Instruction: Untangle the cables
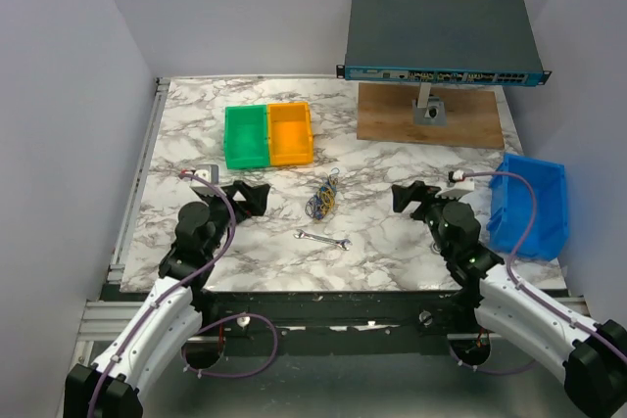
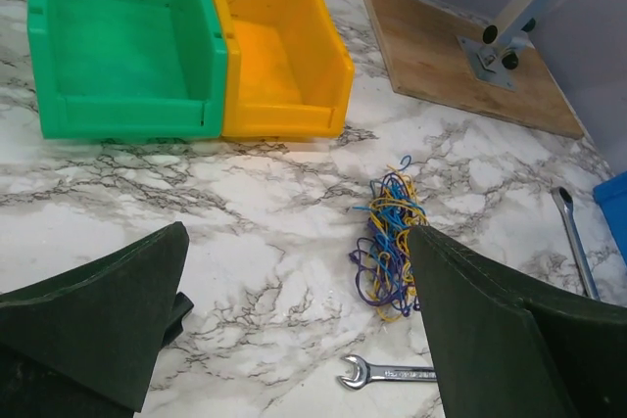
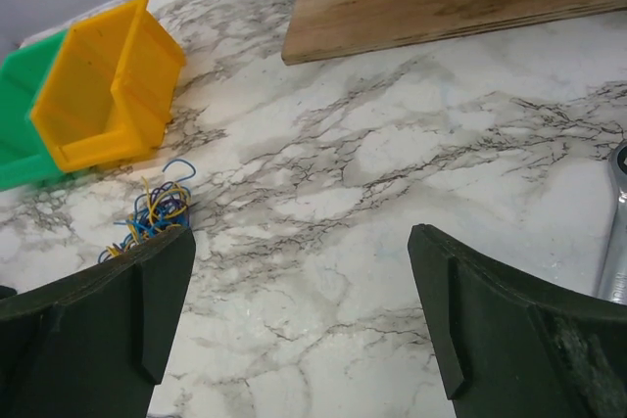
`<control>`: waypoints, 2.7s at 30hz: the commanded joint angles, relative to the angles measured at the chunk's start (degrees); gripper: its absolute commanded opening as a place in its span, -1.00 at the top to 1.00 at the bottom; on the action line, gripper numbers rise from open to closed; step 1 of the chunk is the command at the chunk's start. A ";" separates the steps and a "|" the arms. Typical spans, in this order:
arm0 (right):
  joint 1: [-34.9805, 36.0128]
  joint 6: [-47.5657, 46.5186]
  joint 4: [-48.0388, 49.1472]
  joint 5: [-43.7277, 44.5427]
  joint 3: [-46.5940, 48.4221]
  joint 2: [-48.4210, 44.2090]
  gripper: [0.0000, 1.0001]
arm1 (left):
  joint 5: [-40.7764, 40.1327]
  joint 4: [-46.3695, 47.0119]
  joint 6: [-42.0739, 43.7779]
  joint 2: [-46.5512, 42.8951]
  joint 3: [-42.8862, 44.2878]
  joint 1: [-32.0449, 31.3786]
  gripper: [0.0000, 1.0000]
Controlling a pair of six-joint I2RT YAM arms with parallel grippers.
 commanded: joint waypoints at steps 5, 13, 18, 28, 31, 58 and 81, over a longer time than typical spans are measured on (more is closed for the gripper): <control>-0.02 1.58 2.16 0.22 -0.33 -2.86 -1.00 | -2.35 6.98 -5.54 0.47 -3.57 -0.21 -0.97; -0.03 -3.55 8.78 -19.40 0.11 3.85 -0.89 | 16.82 15.34 -0.38 18.70 3.36 -3.51 -0.89; 0.02 -4.25 13.33 -33.33 2.23 12.92 -0.66 | 20.62 11.22 2.18 30.45 11.30 -8.58 -0.78; 0.24 -3.37 15.44 -39.82 6.40 24.42 -0.38 | 19.34 -2.82 4.46 45.94 23.47 -10.92 -0.48; 0.22 -3.42 14.95 -38.12 6.05 23.42 -0.36 | 18.87 -6.02 3.94 51.18 27.02 -10.94 -0.45; 0.33 -1.46 15.96 -40.76 10.07 33.46 -0.08 | 29.90 -10.44 7.19 61.45 36.51 -16.72 1.00; 2.71 2.11 9.18 -26.62 13.63 38.33 0.99 | 19.06 -11.07 5.75 56.64 33.49 -15.89 1.00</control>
